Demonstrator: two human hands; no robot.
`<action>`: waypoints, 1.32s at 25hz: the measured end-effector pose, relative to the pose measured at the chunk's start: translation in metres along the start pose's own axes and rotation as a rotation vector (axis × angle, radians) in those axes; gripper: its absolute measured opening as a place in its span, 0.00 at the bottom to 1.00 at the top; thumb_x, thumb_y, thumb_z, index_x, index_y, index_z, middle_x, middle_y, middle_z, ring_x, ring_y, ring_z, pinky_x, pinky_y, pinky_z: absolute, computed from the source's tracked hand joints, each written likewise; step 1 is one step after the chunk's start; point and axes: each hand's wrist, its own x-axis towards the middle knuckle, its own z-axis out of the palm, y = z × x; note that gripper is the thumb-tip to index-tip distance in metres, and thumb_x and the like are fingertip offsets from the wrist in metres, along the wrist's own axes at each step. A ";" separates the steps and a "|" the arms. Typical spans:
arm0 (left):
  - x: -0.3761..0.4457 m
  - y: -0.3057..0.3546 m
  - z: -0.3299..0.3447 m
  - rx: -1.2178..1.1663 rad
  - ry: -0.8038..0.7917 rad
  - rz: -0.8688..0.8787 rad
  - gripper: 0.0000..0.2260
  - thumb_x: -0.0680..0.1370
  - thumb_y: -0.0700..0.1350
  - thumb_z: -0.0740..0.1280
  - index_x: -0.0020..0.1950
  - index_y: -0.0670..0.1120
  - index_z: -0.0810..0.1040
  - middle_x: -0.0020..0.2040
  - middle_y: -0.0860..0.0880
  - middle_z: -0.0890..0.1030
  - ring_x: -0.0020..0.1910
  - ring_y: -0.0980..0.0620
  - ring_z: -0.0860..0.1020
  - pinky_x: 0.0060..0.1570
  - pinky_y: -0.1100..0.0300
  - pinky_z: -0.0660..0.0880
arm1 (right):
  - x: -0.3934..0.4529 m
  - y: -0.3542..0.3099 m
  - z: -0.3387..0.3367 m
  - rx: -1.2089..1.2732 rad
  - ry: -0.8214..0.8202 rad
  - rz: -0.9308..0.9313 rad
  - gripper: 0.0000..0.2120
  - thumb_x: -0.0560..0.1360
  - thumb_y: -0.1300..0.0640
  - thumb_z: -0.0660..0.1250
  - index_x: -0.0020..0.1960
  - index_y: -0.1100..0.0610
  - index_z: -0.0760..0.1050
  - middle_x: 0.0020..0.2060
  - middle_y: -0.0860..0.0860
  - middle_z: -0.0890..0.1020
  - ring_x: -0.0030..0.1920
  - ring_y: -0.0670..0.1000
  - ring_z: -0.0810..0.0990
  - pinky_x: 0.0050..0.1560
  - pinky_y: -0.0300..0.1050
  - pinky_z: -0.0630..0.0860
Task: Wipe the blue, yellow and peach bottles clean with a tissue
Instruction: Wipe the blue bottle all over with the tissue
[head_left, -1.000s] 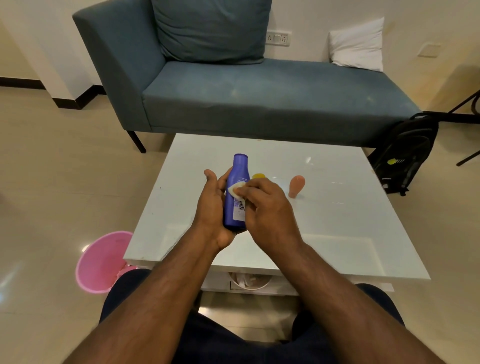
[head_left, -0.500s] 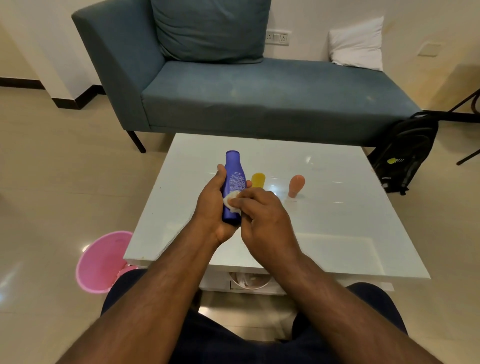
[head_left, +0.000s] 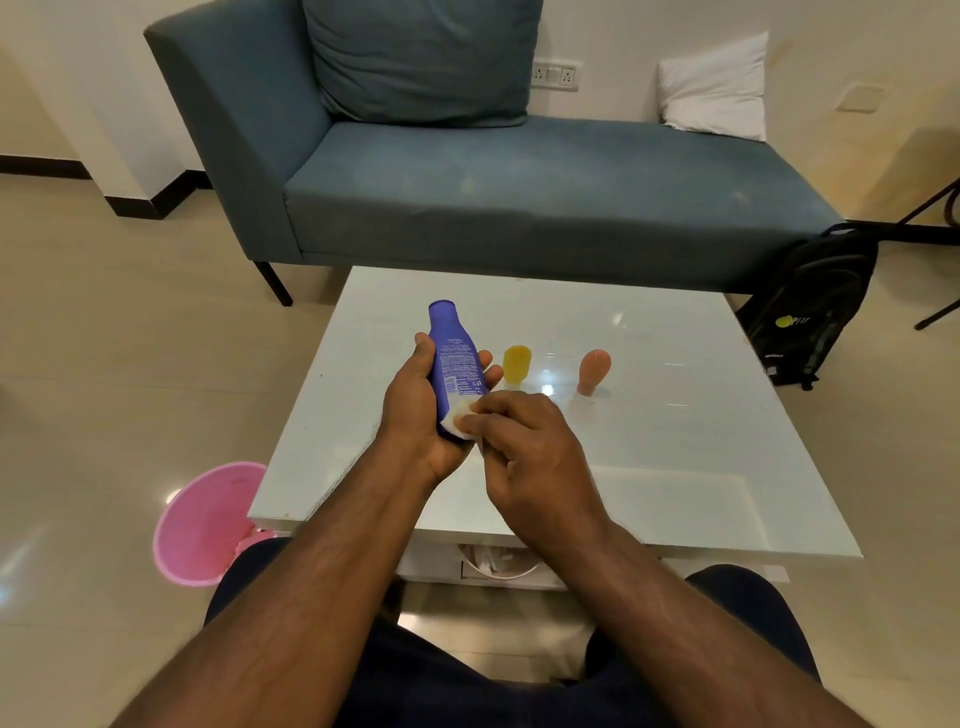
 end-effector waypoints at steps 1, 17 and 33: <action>-0.001 0.000 0.001 -0.009 0.012 -0.011 0.22 0.82 0.61 0.60 0.63 0.44 0.77 0.49 0.43 0.85 0.45 0.45 0.83 0.43 0.52 0.83 | 0.004 0.004 -0.001 0.033 0.016 0.064 0.13 0.75 0.56 0.65 0.57 0.58 0.79 0.54 0.53 0.80 0.54 0.51 0.76 0.54 0.40 0.77; -0.005 0.002 0.017 -0.164 0.142 -0.049 0.17 0.85 0.52 0.57 0.66 0.40 0.68 0.51 0.37 0.78 0.47 0.40 0.79 0.46 0.44 0.76 | 0.012 0.016 0.004 -0.126 0.164 -0.104 0.12 0.72 0.64 0.71 0.55 0.62 0.80 0.50 0.57 0.80 0.51 0.54 0.76 0.51 0.45 0.78; 0.003 0.001 0.011 -0.262 0.142 -0.053 0.14 0.84 0.49 0.59 0.52 0.37 0.72 0.45 0.39 0.79 0.41 0.44 0.79 0.38 0.51 0.82 | 0.011 0.024 0.004 -0.143 0.084 -0.199 0.12 0.71 0.62 0.73 0.54 0.61 0.80 0.51 0.56 0.81 0.52 0.52 0.76 0.51 0.39 0.74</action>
